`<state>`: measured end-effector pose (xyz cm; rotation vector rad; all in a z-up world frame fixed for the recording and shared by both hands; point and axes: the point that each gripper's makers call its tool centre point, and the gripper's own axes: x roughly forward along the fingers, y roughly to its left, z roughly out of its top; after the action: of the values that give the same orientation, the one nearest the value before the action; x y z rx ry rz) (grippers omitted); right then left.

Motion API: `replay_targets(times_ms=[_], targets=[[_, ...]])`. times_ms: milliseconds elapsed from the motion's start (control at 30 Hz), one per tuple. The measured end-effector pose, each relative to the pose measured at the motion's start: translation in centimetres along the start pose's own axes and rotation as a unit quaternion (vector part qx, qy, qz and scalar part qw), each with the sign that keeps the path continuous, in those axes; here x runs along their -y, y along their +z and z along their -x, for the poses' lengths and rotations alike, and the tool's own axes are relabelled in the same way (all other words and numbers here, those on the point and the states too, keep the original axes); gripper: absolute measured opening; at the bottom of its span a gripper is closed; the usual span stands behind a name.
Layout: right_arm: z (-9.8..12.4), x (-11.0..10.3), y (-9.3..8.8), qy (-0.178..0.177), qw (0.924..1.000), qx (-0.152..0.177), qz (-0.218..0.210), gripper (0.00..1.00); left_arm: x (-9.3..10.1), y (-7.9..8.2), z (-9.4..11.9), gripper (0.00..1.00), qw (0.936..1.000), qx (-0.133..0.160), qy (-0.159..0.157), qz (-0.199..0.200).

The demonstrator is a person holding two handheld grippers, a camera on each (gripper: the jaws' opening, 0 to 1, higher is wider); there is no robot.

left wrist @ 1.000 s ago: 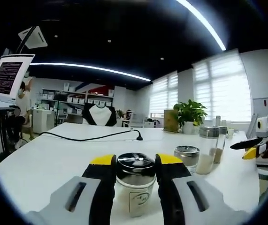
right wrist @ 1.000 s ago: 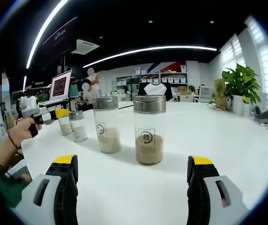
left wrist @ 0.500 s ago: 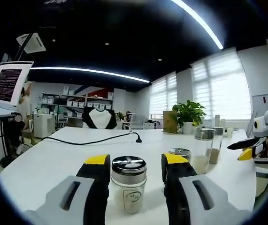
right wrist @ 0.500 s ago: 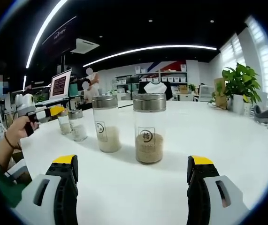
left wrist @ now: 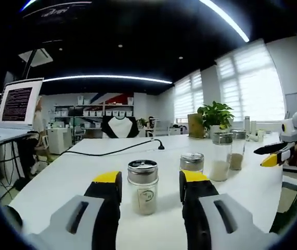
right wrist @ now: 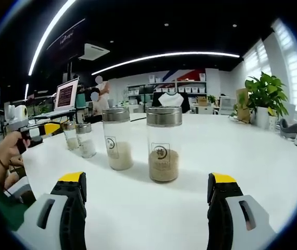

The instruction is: Rotate the seasoning bottle until the label or dispensing opening points toward the visible target arrow and the bottle remains upright within the marked orientation range

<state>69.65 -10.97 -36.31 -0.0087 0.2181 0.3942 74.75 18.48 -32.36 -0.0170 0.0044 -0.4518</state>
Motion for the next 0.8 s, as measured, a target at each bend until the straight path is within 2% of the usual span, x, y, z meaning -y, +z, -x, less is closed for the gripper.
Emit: replay_targets(times_ms=[100,167,233,333,433,533,667,800], targets=[[0.2,-0.1,0.3,0.001,1.0,0.003,0.006,0.99,1.1,-0.1,0.7,0.51,1.0,-0.002,-0.003,-0.007],[0.3,0.0,0.4,-0.002,1.0,0.004,0.006,0.99,1.6,-0.2,0.9,0.53,0.9999,-0.005,-0.002,0.009],[0.4,0.1,0.3,-0.006,1.0,0.001,0.004,0.99,2.1,-0.2,0.8,0.55,0.9999,-0.011,-0.002,0.0],[0.5,0.1,0.4,-0.008,0.9999,-0.002,0.007,0.99,2.2,0.2,1.1,0.59,0.9995,-0.01,0.01,-0.029],[0.3,-0.2,0.4,-0.004,0.9999,-0.006,0.014,0.99,2.3,0.4,1.5,0.65,0.9995,-0.009,0.015,-0.025],[0.1,-0.4,0.2,0.001,0.9996,-0.018,0.02,0.99,2.7,0.2,2.0,0.67,0.9997,-0.013,0.013,-0.018],[0.1,-0.2,0.7,-0.008,0.9998,-0.008,0.015,0.99,2.8,-0.2,2.7,0.75,0.9995,-0.015,0.023,-0.014],[-0.1,-1.0,1.1,-0.001,0.9996,-0.012,0.024,0.99,2.8,-0.1,3.0,0.83,0.9993,-0.014,0.03,-0.015]])
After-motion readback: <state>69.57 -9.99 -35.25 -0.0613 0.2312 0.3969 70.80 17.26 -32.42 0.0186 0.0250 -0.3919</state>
